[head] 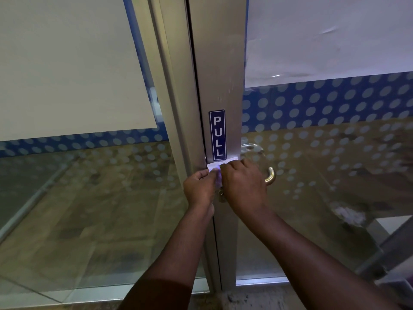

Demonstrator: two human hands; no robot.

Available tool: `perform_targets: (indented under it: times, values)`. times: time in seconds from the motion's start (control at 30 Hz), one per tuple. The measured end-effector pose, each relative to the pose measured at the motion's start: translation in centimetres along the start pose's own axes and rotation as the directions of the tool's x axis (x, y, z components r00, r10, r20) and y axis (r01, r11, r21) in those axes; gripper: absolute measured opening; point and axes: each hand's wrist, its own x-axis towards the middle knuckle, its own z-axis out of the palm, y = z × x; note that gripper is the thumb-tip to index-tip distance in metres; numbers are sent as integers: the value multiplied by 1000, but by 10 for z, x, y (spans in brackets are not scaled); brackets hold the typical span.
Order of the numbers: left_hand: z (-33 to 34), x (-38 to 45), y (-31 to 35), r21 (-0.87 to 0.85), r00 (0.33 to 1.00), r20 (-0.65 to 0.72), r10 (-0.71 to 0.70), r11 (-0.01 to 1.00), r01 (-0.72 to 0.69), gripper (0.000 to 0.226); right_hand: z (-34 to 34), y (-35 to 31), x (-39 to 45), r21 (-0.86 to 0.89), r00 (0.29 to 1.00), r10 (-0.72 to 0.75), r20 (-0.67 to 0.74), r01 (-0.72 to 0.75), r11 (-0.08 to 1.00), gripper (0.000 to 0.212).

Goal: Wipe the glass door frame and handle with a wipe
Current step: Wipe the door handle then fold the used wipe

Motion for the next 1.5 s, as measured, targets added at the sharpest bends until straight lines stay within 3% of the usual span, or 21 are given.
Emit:
perform_targets:
  times: [0.13,0.3,0.47,0.6,0.87,1.07,1.2,1.33,1.5]
  values:
    - [-1,4,-3,31,1000,-21,4,1000,-4,7,2,-3,5,-94,971,95,221,-76,993,23]
    - [-4,8,-9,0,996,1,-91,996,91,10,5,-14,15,-96,961,223,161,-210,973,21]
    - [-8,10,-14,-24,987,56,-149,988,150,6,8,-15,18,-104,957,234,170,-219,970,21]
    - [-9,7,-13,-48,990,76,-119,991,123,12,7,-13,17,-85,952,247,181,-235,968,20]
    - [-15,7,-14,73,991,124,-53,996,45,20,14,-18,17,-134,938,308,158,-289,948,29]
    - [-15,6,-15,102,993,112,-32,995,20,20,14,-23,24,-213,930,320,179,-281,936,20]
    - [-18,5,-10,152,996,92,-12,988,-2,15,13,-21,25,-182,916,346,204,-312,932,17]
    - [-27,2,-3,236,998,62,-3,972,-12,14,9,-15,30,-67,876,438,199,-434,898,20]
    - [-44,0,14,259,997,29,70,963,-75,18,7,-35,27,-209,915,346,205,-305,929,11]
